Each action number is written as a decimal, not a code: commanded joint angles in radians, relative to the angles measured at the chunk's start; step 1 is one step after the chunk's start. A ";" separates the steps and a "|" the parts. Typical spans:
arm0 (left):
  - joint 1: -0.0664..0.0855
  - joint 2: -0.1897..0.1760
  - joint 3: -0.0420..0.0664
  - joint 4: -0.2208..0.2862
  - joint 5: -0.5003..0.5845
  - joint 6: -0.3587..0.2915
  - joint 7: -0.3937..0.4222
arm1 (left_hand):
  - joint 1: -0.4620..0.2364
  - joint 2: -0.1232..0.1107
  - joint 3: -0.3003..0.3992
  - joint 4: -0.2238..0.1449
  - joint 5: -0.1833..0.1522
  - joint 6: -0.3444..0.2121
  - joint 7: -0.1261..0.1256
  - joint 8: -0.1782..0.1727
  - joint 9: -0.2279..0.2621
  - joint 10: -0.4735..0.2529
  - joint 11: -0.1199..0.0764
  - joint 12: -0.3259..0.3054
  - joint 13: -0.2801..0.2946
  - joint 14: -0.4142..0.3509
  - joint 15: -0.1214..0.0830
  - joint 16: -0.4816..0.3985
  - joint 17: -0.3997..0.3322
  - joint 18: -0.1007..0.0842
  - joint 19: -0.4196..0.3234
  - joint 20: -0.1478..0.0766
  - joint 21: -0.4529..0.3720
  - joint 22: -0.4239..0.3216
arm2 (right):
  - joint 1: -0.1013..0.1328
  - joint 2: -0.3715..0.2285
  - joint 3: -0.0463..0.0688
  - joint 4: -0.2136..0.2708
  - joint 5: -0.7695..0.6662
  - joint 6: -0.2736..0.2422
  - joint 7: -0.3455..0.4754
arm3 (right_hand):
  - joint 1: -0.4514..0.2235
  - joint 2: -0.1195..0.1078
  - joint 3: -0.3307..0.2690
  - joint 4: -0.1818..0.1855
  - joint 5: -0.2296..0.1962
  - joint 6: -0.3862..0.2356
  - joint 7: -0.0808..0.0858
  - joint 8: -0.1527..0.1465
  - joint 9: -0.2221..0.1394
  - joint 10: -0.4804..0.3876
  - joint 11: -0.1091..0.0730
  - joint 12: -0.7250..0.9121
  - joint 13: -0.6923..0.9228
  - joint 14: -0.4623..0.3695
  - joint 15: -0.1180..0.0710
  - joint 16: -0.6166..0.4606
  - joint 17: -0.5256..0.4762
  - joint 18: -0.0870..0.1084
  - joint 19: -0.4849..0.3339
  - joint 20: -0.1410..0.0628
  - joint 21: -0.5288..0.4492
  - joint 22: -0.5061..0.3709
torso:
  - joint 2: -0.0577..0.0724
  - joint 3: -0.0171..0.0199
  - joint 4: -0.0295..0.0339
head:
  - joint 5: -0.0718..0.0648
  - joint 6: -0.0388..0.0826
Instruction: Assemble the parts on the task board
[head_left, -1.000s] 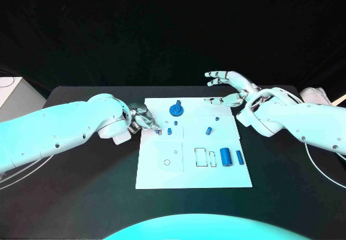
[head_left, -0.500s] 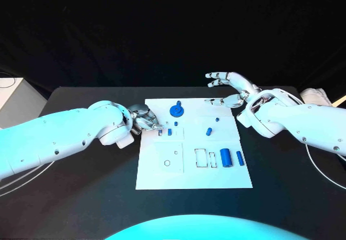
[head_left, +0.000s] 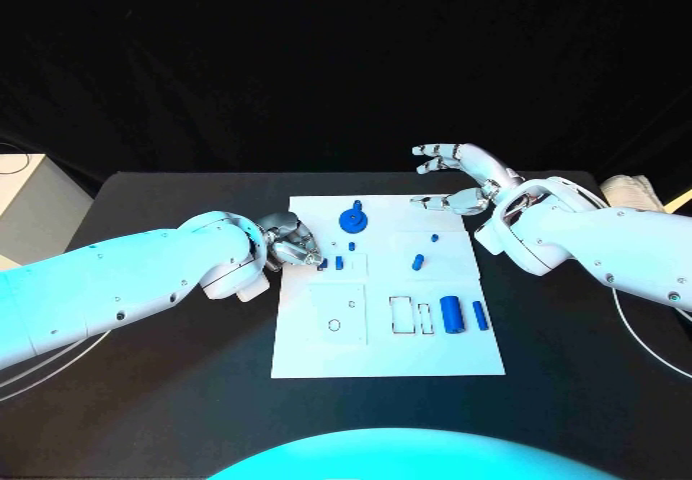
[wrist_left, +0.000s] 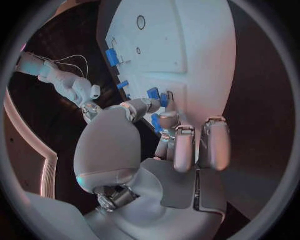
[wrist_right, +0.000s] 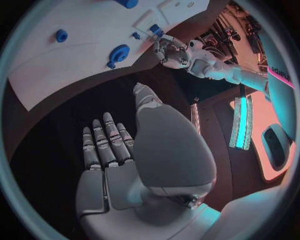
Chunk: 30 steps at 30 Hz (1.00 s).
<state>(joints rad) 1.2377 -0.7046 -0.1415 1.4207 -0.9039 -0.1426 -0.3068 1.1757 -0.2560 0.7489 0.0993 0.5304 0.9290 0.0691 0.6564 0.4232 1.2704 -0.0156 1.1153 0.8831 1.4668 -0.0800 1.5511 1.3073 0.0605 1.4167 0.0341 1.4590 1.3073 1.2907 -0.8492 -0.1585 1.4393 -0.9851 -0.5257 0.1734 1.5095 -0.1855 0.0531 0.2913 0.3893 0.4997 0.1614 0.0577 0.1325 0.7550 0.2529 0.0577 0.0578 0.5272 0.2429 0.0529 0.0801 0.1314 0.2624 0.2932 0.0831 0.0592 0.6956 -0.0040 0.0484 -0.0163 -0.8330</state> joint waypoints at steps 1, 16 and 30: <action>-0.003 0.003 0.000 0.000 -0.056 -0.029 0.023 | 0.007 0.008 0.103 -0.098 0.007 0.006 -0.005 0.008 0.222 0.003 0.001 0.005 0.001 0.094 0.008 0.003 0.232 -0.008 0.007 0.002 0.004 0.059 | -0.001 -0.001 0.000 0.002 -0.002 0.007 0.014 | 0.001 0.013 0.005 0.001 -0.004 0.005 0.135 0.006 0.002 0.005 0.001 0.001 0.001 0.004 -0.001 0.000 -0.001 -0.016 -0.005 0.000 0.004 -0.002 | 0.001 -0.0013 0.0005 | 0.000 -0.001; -0.006 0.003 0.000 0.001 -0.066 -0.018 0.004 | 0.007 0.007 0.104 -0.098 0.007 0.006 -0.005 0.009 0.222 0.004 0.001 0.006 0.003 0.094 0.008 0.003 0.233 -0.008 0.008 0.002 0.005 0.060 | -0.001 -0.001 0.000 0.001 -0.002 0.009 0.014 | 0.001 0.013 0.005 0.001 -0.004 0.005 0.135 0.006 0.002 0.005 0.001 0.001 0.001 0.004 -0.001 0.000 -0.001 -0.016 -0.005 0.000 0.004 -0.002 | 0.001 -0.0002 -0.0004 | 0.001 -0.004; -0.004 -0.013 0.018 0.006 0.052 0.083 -0.056 | -0.016 -0.002 0.104 -0.100 0.036 0.023 -0.011 0.013 0.227 0.041 -0.004 0.047 0.057 0.098 0.004 0.009 0.243 -0.013 0.023 0.002 0.016 0.080 | -0.001 -0.001 0.000 0.002 -0.001 0.009 0.014 | 0.001 0.014 0.008 0.001 -0.004 0.006 0.135 0.006 0.001 0.006 0.001 0.001 0.001 0.004 -0.001 0.000 -0.001 -0.016 -0.006 0.000 0.004 -0.002 | 0.000 0.0012 -0.0006 | 0.002 -0.006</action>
<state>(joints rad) 1.2334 -0.7169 -0.1265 1.4242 -0.9053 -0.1186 -0.3288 1.1732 -0.2538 0.7488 0.0991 0.5643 0.9319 0.0719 0.6565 0.4232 1.3033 -0.0198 1.1589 0.9365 1.4670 -0.0798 1.5557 1.3073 0.0604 1.4314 0.0341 1.4714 1.3080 1.2902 -0.8500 -0.1585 1.4394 -0.9828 -0.5254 0.1742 1.5135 -0.1815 0.0530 0.2913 0.3893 0.4997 0.1613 0.0577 0.1324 0.7548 0.2528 0.0577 0.0576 0.5272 0.2429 0.0529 0.0801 0.1315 0.2624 0.2932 0.0831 0.0579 0.6961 -0.0035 0.0476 -0.0148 -0.8389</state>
